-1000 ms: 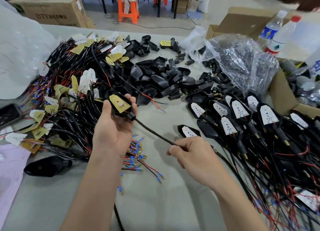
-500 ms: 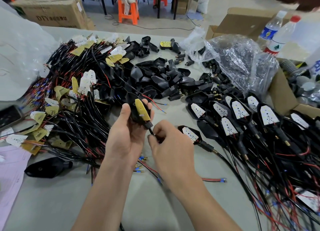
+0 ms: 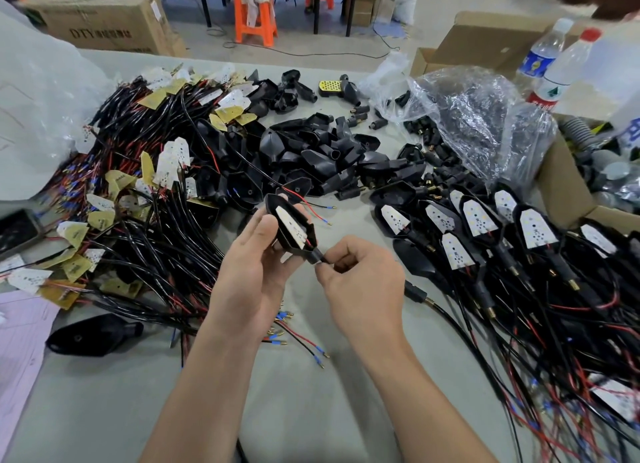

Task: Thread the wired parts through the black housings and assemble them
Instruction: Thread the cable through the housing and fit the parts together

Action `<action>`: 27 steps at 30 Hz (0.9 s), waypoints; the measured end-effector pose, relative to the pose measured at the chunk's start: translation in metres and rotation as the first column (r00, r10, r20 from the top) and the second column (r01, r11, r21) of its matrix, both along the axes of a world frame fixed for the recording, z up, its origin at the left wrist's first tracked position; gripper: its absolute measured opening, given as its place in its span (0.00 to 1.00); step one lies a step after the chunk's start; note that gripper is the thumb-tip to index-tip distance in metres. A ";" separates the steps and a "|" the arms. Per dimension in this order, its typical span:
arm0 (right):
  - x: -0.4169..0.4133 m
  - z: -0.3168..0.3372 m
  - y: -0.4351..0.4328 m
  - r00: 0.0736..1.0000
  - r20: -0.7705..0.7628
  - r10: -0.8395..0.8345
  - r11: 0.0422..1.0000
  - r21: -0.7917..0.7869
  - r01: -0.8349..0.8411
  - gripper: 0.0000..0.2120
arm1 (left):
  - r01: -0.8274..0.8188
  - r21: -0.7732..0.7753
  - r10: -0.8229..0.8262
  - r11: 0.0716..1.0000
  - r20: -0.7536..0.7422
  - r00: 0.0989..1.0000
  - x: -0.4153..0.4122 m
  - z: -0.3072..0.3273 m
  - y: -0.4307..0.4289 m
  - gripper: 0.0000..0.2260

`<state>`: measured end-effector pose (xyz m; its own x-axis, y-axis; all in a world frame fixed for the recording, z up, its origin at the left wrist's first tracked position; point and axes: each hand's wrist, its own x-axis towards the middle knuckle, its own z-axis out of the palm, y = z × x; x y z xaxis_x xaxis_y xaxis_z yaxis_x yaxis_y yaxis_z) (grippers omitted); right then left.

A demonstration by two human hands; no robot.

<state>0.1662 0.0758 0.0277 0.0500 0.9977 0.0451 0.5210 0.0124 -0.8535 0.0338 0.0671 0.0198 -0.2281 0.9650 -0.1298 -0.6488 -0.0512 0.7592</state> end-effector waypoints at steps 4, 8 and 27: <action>0.004 0.010 0.007 0.987 0.163 0.007 0.993 0.118 -0.026 0.07 | 0.036 0.016 -0.035 0.999 -0.009 0.999 -0.015 -0.003 -0.005 0.13; 0.004 0.026 0.016 0.939 0.344 -0.010 0.948 0.302 -0.100 0.08 | 0.046 -0.039 -0.051 0.998 -0.145 0.988 -0.025 0.002 -0.010 0.10; 0.017 0.030 0.086 0.669 -0.725 -0.163 0.987 -0.116 0.114 0.16 | 0.042 -0.287 -0.222 0.957 -0.633 0.741 0.019 -0.017 -0.030 0.12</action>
<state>0.1828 0.1623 0.0581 0.1805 0.9760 -0.1218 -0.2769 -0.0684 -0.9585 0.0530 0.0368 0.0025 -0.2152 0.9501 -0.2257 0.0252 0.2364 0.9713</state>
